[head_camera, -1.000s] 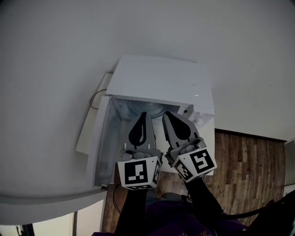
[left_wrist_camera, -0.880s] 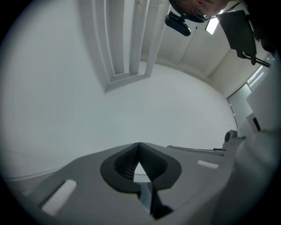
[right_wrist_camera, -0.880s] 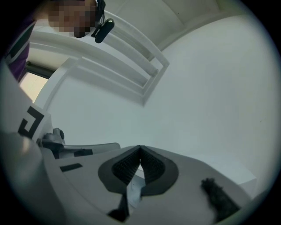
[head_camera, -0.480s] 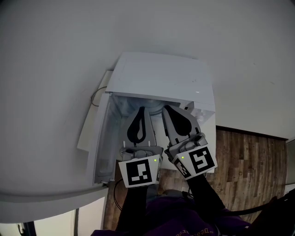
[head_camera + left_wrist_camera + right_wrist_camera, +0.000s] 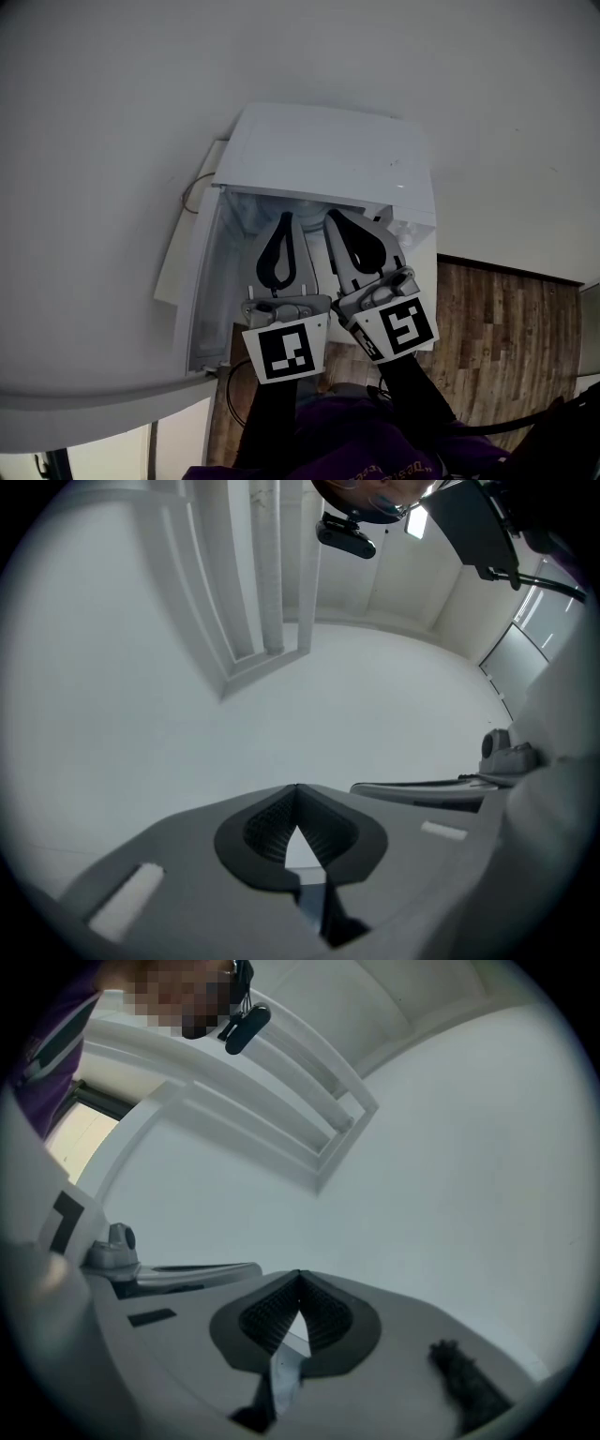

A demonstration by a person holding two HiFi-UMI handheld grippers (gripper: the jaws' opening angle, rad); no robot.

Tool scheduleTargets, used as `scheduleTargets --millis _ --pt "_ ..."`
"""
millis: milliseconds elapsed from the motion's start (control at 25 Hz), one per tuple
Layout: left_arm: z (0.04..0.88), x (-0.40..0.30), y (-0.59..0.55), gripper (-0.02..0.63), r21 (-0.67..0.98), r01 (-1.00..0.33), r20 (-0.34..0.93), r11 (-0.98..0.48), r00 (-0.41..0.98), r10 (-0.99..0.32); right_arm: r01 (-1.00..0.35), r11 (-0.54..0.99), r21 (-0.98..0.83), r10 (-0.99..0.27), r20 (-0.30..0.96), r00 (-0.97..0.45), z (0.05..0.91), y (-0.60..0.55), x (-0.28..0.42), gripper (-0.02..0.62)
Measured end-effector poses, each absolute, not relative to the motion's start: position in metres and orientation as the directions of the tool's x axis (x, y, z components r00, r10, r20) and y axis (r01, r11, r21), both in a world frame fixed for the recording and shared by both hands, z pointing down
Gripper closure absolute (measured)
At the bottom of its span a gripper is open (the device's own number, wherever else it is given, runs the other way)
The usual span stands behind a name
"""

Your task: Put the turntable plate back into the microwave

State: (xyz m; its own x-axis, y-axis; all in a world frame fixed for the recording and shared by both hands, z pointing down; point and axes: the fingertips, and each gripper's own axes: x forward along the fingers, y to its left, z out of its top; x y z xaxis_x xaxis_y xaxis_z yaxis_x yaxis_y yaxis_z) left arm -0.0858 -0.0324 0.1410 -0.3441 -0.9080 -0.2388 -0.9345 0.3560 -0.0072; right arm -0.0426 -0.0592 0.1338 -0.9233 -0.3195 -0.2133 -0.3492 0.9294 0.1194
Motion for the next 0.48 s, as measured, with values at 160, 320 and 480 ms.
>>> scheduleTargets --millis 160,320,480 --pt "0.1412 -0.0885 -0.0328 0.598 -0.001 -0.931 -0.238 0.365 -0.354 -0.904 -0.353 0.925 0.139 -0.320 -0.212 -0.923 0.1328 -0.0590 -0.0444 0.586" --pt "0.1401 -0.0890 -0.0337 0.598 -0.003 -0.931 -0.245 0.365 -0.353 -0.903 -0.357 0.923 0.146 -0.323 -0.212 -0.922 0.1320 -0.0606 -0.0449 0.586" --pt "0.1406 -0.0887 -0.0358 0.598 -0.003 -0.932 -0.241 0.362 -0.351 -0.905 -0.359 0.922 0.143 -0.326 -0.208 -0.922 0.1336 -0.0628 -0.0452 0.586"
